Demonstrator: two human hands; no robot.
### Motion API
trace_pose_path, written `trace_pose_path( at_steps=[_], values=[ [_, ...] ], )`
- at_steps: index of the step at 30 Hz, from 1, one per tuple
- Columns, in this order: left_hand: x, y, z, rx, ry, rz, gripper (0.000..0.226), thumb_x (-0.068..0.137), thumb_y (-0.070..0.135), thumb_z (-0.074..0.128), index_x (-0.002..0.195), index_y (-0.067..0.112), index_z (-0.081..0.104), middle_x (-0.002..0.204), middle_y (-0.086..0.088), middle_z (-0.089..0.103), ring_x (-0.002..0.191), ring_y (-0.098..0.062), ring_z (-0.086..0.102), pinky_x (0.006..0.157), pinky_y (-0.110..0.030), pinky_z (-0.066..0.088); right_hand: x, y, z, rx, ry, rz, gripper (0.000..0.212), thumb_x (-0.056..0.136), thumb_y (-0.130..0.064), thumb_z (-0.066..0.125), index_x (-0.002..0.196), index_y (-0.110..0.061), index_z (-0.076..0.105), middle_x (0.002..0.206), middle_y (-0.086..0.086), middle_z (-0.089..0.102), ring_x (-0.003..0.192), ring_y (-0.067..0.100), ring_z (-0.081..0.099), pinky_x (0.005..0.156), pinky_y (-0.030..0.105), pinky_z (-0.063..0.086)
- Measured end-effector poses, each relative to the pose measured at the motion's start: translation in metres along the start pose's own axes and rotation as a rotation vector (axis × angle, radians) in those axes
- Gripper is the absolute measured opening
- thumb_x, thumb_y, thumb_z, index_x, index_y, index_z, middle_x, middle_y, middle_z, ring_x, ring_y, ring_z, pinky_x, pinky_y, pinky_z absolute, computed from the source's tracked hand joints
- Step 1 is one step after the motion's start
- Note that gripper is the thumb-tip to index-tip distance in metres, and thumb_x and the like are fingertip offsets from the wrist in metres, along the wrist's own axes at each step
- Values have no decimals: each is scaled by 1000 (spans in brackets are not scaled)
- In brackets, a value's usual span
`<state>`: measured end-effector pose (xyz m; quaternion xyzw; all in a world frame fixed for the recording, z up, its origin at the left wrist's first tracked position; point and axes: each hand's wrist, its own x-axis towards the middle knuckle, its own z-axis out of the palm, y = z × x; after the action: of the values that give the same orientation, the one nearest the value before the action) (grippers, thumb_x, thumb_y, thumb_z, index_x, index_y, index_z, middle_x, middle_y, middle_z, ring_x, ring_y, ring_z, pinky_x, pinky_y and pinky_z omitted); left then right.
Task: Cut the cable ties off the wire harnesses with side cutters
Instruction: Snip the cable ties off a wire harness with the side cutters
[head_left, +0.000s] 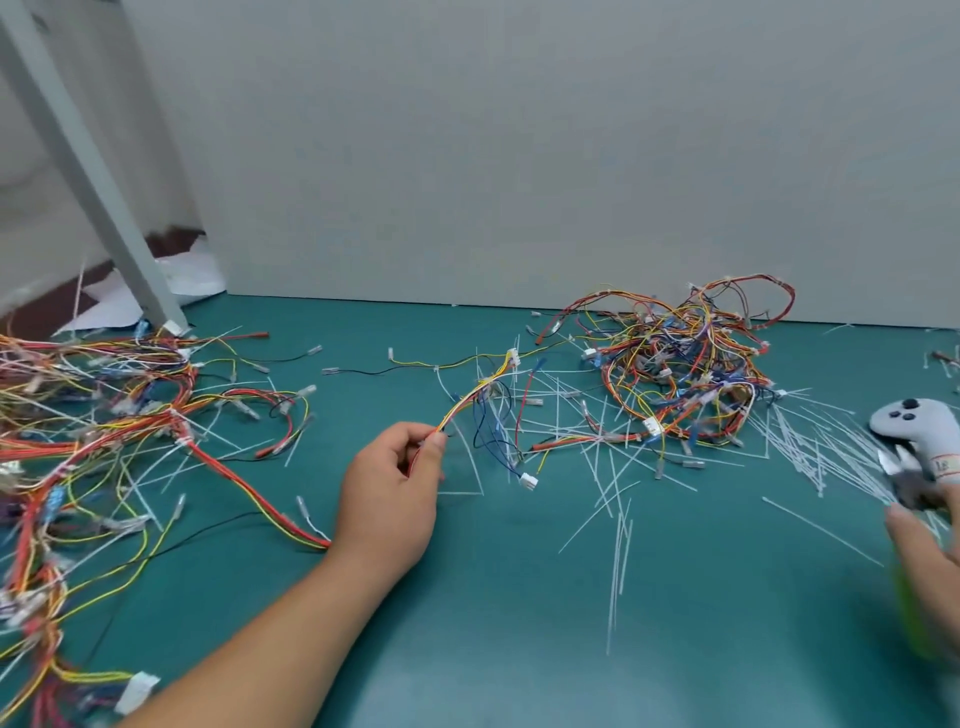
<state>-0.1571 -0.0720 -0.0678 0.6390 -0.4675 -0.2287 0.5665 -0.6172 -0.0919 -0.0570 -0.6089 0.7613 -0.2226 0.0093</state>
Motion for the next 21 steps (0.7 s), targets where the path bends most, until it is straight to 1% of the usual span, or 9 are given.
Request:
trace_pose_path(
  at_steps=[1, 2, 4, 6, 9, 12, 15, 19, 21],
  values=[
    [0, 0, 0, -4, 4, -5, 17, 99, 25, 63, 82, 27, 68, 70, -2, 66, 68, -17, 66, 56, -15, 44, -2, -24, -11, 79, 8, -21, 40, 84, -64, 49, 102, -29, 47, 99, 19, 61, 93, 47, 59, 85, 45, 49],
    [1, 0, -1, -10, 7, -11, 17, 99, 25, 63, 83, 26, 68, 69, -2, 66, 68, -15, 66, 56, -14, 43, -7, -50, -23, 121, 8, -20, 45, 80, -71, 48, 105, -35, 45, 110, 15, 59, 106, 42, 57, 93, 48, 48],
    [2, 0, -1, -21, 13, -18, 17, 99, 26, 63, 83, 27, 68, 69, -3, 67, 66, -14, 65, 56, -15, 43, -8, -99, -29, 231, -16, -70, 51, 72, -77, 59, 106, -43, 39, 111, 4, 55, 106, 30, 54, 91, 51, 49],
    [2, 0, 0, -23, 21, -21, 17, 100, 26, 62, 83, 27, 68, 68, -2, 67, 65, -16, 64, 56, -17, 43, -15, -145, -30, 235, -120, -174, 56, 70, -68, 72, 107, -44, 39, 108, -4, 50, 99, 20, 50, 84, 40, 44],
    [2, 0, 0, -36, 49, -27, 17, 99, 26, 62, 83, 27, 68, 66, 0, 66, 62, -11, 63, 54, -15, 42, -23, -201, -11, 431, -320, -204, 47, 72, -39, 82, 106, -32, 50, 99, -4, 60, 85, 19, 58, 69, 31, 42],
    [3, 0, 0, -45, 87, -44, 17, 99, 26, 62, 83, 26, 67, 63, 3, 65, 64, -12, 66, 54, -16, 42, -35, -239, 16, 717, -317, -178, 24, 77, -28, 83, 92, -24, 64, 80, 1, 67, 69, 13, 59, 63, 30, 48],
    [3, 1, 1, -51, 101, -39, 16, 99, 26, 63, 83, 25, 67, 68, 0, 66, 70, -23, 68, 59, -27, 48, -44, -264, 35, 976, -354, -163, 13, 83, -24, 80, 92, -22, 70, 83, 5, 70, 70, 12, 59, 64, 23, 49],
    [1, 0, 3, -4, 107, -13, 15, 97, 30, 64, 83, 28, 68, 72, 7, 68, 72, -15, 65, 66, -27, 50, -39, -277, 50, 1222, -447, -31, 31, 76, -39, 65, 106, -32, 72, 96, 0, 73, 92, 19, 70, 85, 41, 55],
    [1, 0, 4, 14, 97, -10, 14, 97, 30, 64, 84, 29, 69, 71, 13, 67, 67, -8, 61, 63, -22, 48, -35, -278, 56, 1352, -494, 25, 22, 87, -36, 64, 108, -36, 71, 100, 2, 73, 96, 18, 70, 83, 47, 56]
  ],
)
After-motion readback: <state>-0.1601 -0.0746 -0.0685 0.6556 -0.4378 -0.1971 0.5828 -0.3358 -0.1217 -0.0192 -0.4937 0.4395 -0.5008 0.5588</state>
